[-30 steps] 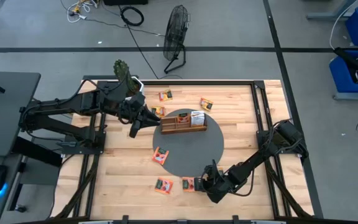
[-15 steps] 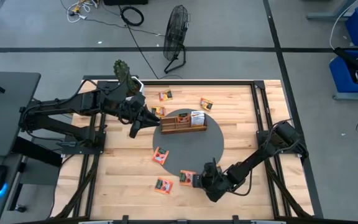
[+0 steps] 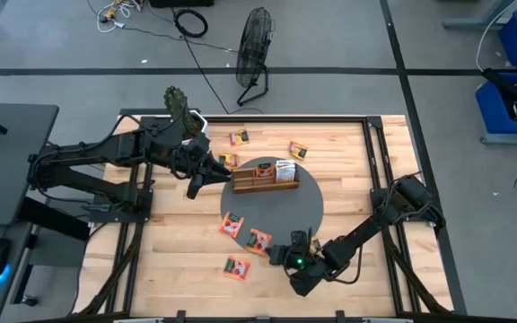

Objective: Pick & Place Tea
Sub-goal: Put the pink tea bag into the middle section of the wooden organizer

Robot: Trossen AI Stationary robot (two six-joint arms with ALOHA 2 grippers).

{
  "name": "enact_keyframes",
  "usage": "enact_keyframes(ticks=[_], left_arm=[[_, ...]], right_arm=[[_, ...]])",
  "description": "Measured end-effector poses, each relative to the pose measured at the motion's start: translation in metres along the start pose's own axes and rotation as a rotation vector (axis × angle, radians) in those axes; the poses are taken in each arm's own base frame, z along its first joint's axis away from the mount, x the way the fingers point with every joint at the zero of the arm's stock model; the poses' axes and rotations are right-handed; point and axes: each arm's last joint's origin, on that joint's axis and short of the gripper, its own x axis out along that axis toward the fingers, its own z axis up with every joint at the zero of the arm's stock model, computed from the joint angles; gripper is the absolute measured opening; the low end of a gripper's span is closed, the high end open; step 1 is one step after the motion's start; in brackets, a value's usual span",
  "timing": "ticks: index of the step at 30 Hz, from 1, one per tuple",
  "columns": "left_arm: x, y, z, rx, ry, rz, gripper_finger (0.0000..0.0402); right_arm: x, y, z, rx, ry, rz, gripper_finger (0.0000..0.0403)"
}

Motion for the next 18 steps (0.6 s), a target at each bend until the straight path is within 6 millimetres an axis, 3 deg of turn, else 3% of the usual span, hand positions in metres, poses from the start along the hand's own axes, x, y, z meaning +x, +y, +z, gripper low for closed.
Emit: enact_keyframes(ticks=[9,18], left_arm=[[0.0,0.0,0.001,-0.001,-0.006,-0.002,0.0103],[0.0,0.0,0.001,-0.031,-0.007,-0.003,0.0103]], right_arm=[[0.0,0.047,0.013,-0.077,-0.273,0.031,0.0],[-0.015,0.104,0.036,-0.212,-0.56,0.055,0.0]])
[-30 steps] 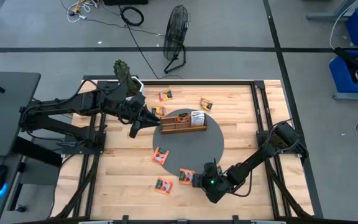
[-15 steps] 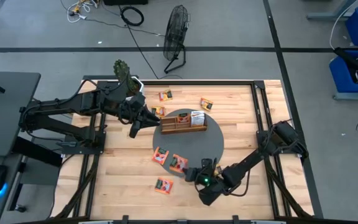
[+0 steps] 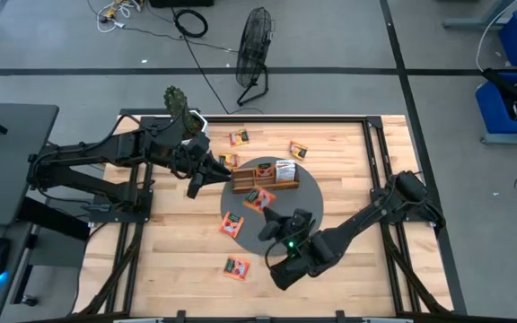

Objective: Pick & Place Tea
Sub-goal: Put the pink tea bag into the middle section of the wooden organizer

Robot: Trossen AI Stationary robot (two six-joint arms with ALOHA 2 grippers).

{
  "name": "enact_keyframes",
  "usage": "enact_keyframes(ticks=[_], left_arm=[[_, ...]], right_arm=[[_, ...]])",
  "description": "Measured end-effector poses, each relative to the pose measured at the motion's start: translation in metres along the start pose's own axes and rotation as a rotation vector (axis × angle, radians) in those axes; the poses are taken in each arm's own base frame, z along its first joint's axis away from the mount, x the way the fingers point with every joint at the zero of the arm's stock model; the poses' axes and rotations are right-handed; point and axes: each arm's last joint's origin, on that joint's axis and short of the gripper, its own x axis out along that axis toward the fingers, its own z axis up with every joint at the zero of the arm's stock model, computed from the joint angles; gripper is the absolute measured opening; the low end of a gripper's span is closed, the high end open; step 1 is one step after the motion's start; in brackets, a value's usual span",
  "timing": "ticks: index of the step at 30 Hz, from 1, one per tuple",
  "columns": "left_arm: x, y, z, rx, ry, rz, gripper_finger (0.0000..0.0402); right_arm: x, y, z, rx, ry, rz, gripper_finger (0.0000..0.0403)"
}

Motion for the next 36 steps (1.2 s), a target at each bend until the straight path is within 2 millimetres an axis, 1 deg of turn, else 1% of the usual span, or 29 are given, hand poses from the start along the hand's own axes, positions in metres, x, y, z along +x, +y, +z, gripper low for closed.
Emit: enact_keyframes(ticks=[4,9,12,15,18,20,25,32,36], left_arm=[[0.0,0.0,0.0,-0.002,-0.001,0.0,0.0103],[0.0,-0.001,0.004,-0.018,-0.046,0.001,0.0103],[0.005,-0.002,0.01,-0.022,-0.105,-0.005,0.0103],[0.009,-0.001,0.012,-0.019,-0.125,-0.009,0.0103],[0.018,0.002,0.009,-0.04,-0.103,0.007,0.0103],[0.024,0.003,0.01,-0.048,-0.107,0.005,0.0103],[0.031,0.006,0.008,-0.054,-0.086,0.015,0.0103],[0.034,0.01,0.007,-0.057,-0.078,0.029,0.0103],[0.034,0.01,0.008,-0.015,-0.079,0.026,0.0097]], right_arm=[[0.004,0.017,0.016,-0.039,-0.062,-0.003,0.0],[0.013,0.03,0.027,-0.048,-0.13,0.005,0.0],[0.018,0.04,0.034,-0.074,-0.145,0.0,0.0],[0.023,0.045,0.037,-0.106,-0.152,-0.007,0.0],[0.024,0.05,0.04,-0.132,-0.154,-0.009,0.0],[0.026,0.052,0.041,-0.141,-0.149,-0.014,0.0],[0.027,0.052,0.041,-0.138,-0.149,-0.015,0.0],[0.027,0.054,0.041,-0.11,-0.148,-0.009,0.0],[0.028,0.054,0.041,-0.101,-0.15,-0.009,0.0]])
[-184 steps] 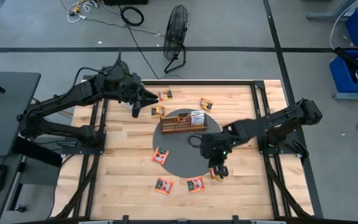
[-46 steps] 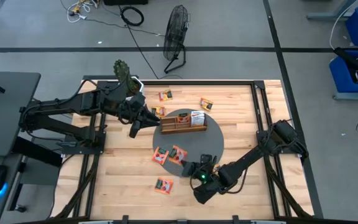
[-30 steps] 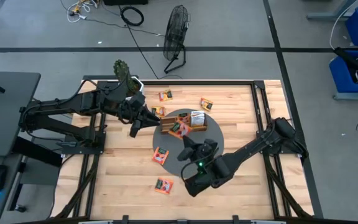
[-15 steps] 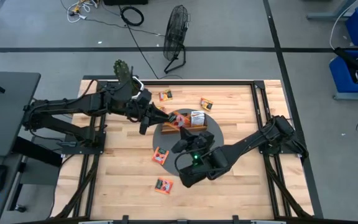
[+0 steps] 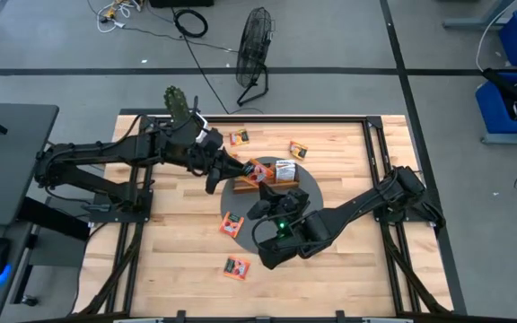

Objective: Pick & Place Tea
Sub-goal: Put the pink tea bag into the middle section of the wooden organizer

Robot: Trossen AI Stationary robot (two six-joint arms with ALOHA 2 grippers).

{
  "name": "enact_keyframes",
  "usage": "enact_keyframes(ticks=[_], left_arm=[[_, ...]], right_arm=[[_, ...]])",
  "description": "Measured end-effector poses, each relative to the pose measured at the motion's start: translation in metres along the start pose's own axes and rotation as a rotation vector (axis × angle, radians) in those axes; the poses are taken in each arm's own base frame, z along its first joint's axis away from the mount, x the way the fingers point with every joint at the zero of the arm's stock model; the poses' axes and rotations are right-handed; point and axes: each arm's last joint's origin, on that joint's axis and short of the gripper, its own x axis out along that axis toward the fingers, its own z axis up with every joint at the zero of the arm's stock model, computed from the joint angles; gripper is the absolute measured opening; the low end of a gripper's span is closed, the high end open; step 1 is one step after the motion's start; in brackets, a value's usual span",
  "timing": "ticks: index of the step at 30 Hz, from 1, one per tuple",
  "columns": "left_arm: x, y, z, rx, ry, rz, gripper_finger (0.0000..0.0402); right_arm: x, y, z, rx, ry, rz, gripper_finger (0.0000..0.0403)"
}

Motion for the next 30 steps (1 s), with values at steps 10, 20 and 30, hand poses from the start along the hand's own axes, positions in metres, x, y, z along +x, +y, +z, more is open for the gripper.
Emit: enact_keyframes(ticks=[10,20,30], left_arm=[[0.002,-0.001,-0.001,0.057,0.03,-0.056,0.0004],[-0.005,0.019,0.007,0.038,0.014,-0.013,0.0002],[-0.008,0.043,0.008,0.06,0.067,0.058,0.0001]], right_arm=[[0.0,0.0,0.0,-0.014,0.006,-0.002,0.0],[-0.018,-0.006,0.022,-0.145,0.065,-0.006,0.006],[-0.035,-0.016,0.059,-0.313,0.145,-0.03,0.0146]])
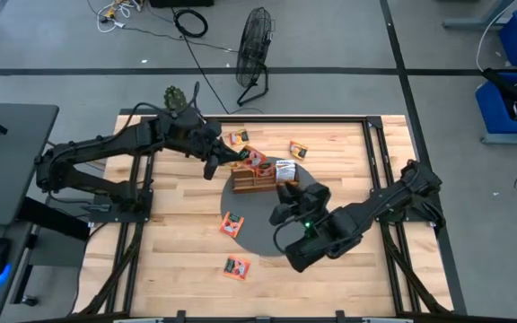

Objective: Pick & Place Tea
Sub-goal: Put the pink tea bag into the middle section of the wooden organizer

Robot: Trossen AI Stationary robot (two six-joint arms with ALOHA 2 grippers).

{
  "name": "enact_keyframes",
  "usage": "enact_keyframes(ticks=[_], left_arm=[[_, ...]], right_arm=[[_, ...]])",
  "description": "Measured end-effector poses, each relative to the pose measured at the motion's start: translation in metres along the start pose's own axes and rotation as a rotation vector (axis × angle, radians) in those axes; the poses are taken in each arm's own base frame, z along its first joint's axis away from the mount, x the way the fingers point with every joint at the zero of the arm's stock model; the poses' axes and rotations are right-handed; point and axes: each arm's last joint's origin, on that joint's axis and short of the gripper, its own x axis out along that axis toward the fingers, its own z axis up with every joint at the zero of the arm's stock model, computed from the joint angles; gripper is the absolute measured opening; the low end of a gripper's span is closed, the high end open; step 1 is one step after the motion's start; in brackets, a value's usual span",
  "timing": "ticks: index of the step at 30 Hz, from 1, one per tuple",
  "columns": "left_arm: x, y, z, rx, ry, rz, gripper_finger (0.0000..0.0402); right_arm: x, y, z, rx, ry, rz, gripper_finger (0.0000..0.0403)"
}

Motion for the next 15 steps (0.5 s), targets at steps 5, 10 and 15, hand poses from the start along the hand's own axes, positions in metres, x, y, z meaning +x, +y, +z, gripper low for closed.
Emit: enact_keyframes(ticks=[5,10,15], left_arm=[[0.007,0.011,-0.001,0.019,0.024,0.037,0.0001],[0.023,0.029,-0.009,0.018,0.096,0.096,0.0001],[0.048,0.051,-0.02,-0.02,0.182,0.146,0.0001]], right_arm=[[-0.009,-0.011,0.013,-0.081,0.012,-0.011,0.0158],[-0.021,-0.024,0.028,-0.175,0.055,-0.023,0.0158],[-0.024,-0.035,0.04,-0.258,0.125,-0.07,0.0158]])
